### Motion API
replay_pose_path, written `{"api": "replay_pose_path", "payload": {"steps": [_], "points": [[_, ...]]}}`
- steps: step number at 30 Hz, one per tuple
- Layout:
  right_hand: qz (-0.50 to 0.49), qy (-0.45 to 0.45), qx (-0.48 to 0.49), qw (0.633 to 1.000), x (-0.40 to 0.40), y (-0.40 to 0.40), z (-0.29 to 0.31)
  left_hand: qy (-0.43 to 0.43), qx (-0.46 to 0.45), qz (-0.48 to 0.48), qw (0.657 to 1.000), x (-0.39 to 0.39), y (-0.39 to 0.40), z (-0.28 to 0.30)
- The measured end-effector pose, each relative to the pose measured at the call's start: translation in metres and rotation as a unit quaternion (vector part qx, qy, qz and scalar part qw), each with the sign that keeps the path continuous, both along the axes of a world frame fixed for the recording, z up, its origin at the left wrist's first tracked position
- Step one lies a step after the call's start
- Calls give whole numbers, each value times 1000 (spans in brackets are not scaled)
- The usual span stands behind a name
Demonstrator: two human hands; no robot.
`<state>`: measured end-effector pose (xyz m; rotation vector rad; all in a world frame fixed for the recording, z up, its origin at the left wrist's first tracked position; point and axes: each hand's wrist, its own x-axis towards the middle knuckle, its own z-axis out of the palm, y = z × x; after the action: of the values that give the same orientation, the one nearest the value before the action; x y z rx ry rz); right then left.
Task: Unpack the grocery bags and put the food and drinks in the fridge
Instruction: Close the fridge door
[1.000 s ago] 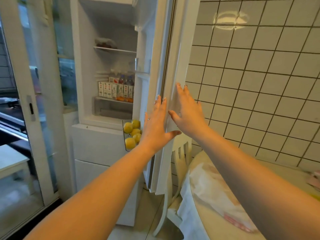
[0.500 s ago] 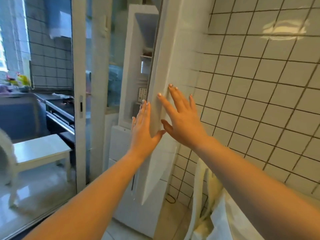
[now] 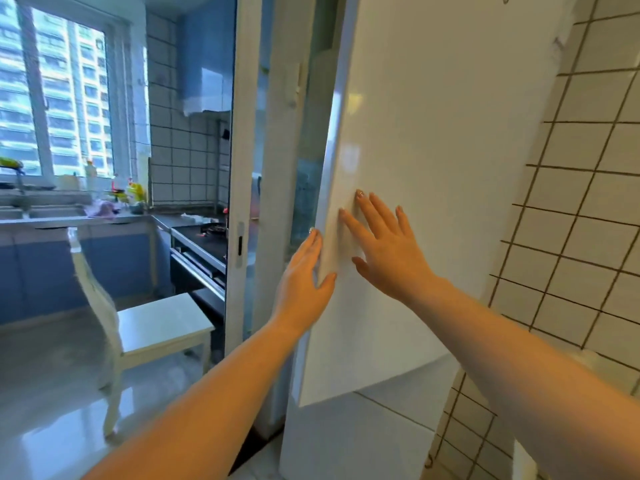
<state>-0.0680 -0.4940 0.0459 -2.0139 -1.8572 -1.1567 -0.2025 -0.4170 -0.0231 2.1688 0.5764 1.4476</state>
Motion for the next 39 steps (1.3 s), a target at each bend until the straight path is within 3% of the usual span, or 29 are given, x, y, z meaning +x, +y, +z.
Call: {"api": "replay_pose_path", "payload": {"steps": [10, 18, 25, 39], "points": [[-58, 17, -83, 995, 22, 105, -13, 15, -136, -51, 989, 25, 115, 19], [-42, -40, -15, 998, 83, 187, -8, 19, -164, -63, 984, 73, 212, 19], [-39, -90, 55, 994, 142, 256, -10, -38, -219, -50, 974, 137, 280, 16], [-129, -90, 38, 987, 182, 310, -11, -35, -233, -154, 960, 188, 346, 18]]}}
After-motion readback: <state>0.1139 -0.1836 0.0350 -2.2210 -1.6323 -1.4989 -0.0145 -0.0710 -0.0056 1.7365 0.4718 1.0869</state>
